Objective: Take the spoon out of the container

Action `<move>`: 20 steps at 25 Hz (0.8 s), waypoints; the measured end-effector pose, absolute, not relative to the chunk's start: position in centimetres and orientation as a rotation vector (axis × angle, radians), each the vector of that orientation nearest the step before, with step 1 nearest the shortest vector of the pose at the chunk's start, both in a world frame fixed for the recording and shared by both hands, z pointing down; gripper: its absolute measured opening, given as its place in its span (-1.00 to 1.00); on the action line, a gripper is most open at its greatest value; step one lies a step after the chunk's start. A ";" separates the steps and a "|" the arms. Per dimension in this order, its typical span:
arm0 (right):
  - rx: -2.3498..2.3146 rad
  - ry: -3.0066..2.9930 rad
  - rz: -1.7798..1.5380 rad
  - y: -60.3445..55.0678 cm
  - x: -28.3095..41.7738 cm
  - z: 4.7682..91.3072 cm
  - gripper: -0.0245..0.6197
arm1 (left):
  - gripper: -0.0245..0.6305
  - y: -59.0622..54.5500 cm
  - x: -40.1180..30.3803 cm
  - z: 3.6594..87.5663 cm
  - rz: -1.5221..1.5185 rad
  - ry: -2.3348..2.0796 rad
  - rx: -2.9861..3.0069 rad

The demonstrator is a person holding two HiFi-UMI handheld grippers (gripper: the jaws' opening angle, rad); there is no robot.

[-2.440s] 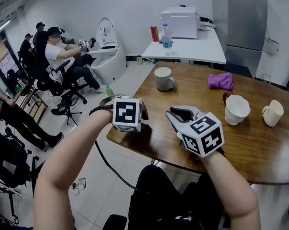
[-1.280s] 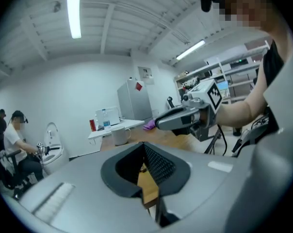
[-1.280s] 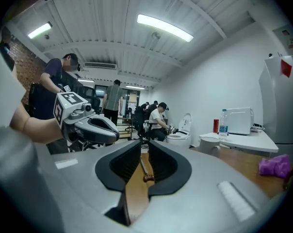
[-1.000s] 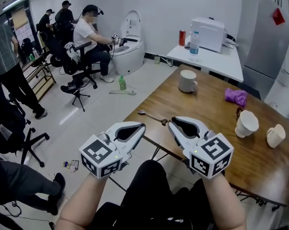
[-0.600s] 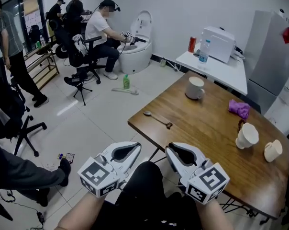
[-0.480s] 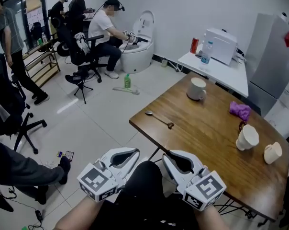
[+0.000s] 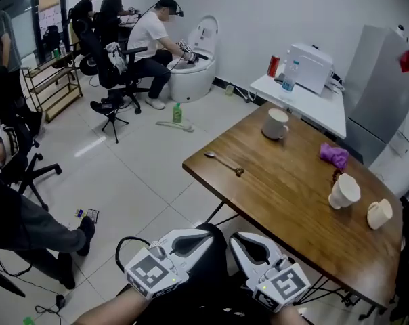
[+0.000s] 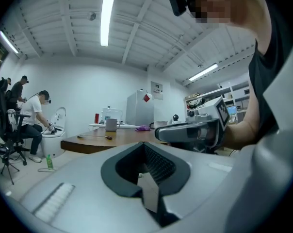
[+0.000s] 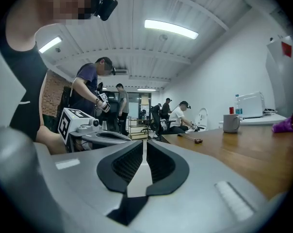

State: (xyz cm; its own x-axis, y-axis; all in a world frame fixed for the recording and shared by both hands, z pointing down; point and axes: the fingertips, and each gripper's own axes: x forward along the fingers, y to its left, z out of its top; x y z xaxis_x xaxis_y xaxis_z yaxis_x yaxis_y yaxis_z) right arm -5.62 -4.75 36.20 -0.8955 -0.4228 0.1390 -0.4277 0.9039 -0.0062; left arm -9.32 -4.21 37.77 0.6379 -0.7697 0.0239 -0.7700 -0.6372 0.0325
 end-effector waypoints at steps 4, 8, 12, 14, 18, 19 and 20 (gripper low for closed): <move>0.784 -2.925 0.109 -4.3 -2.8 37.3 -0.88 | -0.89 -3.7 -6.9 38.3 0.014 -1.212 2.841; 0.904 -2.911 0.104 -4.7 0.4 36.9 -0.90 | -0.89 -4.0 -4.1 38.3 0.001 -1.092 2.884; 1.031 -2.890 0.081 -5.3 3.7 36.1 -0.91 | -0.89 -4.7 -1.1 37.6 -0.003 -0.981 2.928; 1.093 -2.873 0.069 -5.3 5.3 35.9 -0.91 | -0.89 -5.0 0.6 37.3 -0.010 -0.917 2.958; 1.224 -2.836 0.080 -5.2 8.6 35.7 -0.91 | -0.89 -5.2 3.9 36.9 -0.013 -0.796 3.006; 1.258 -2.825 0.084 -5.1 9.5 35.7 -0.91 | -0.89 -5.1 4.8 36.9 -0.013 -0.763 3.015; 1.293 -2.814 0.089 -5.0 10.5 35.7 -0.91 | -0.89 -5.1 5.7 36.8 -0.013 -0.730 3.023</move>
